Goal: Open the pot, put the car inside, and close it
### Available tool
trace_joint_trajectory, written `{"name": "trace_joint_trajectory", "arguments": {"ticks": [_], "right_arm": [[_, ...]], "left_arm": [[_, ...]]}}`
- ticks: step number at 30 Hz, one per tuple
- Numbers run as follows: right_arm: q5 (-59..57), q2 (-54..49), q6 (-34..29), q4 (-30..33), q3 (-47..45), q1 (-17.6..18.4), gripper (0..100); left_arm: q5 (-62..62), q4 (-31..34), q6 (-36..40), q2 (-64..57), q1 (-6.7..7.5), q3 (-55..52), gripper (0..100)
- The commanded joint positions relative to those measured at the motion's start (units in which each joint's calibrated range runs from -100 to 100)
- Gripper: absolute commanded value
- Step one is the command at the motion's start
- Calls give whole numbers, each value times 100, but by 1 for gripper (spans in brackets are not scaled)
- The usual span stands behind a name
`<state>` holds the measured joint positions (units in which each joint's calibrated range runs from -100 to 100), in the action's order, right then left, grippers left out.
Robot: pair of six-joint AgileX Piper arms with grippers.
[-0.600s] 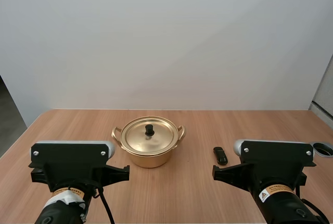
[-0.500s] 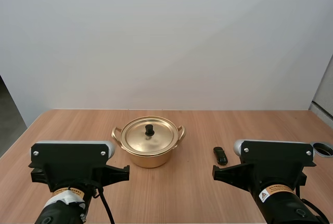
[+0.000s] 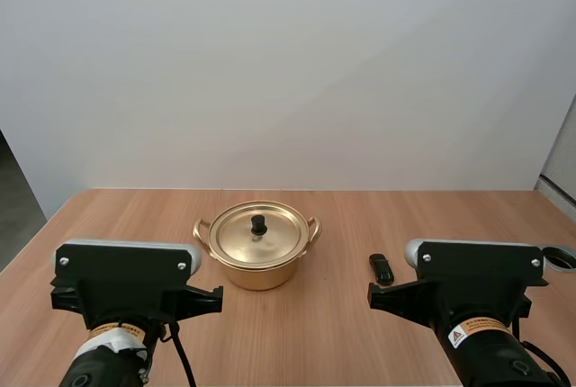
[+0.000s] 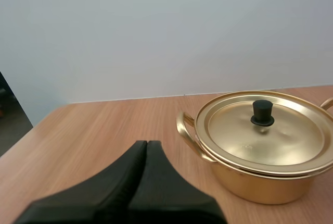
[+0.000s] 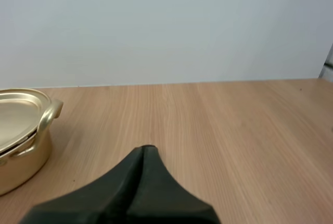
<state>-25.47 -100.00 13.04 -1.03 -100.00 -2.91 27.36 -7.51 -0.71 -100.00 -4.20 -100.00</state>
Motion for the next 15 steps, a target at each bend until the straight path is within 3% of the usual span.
{"name": "trace_joint_trajectory", "arguments": {"ticks": [1, 6, 9, 15], "right_arm": [[179, 0, 0, 393, 224, 2, 0], [-161, 484, 0, 328, 1515, 2, 0], [-839, 1213, 0, 340, 2369, 2, 0], [-2040, 2747, 0, 386, 3864, 2, 0]], "left_arm": [[-40, 13, -947, 0, 0, 119, 0], [-126, -169, -1017, 59, 0, 1118, 0], [730, -169, -913, 569, 0, 1953, 0], [2304, -185, 382, 2287, 0, 3081, 0]]}}
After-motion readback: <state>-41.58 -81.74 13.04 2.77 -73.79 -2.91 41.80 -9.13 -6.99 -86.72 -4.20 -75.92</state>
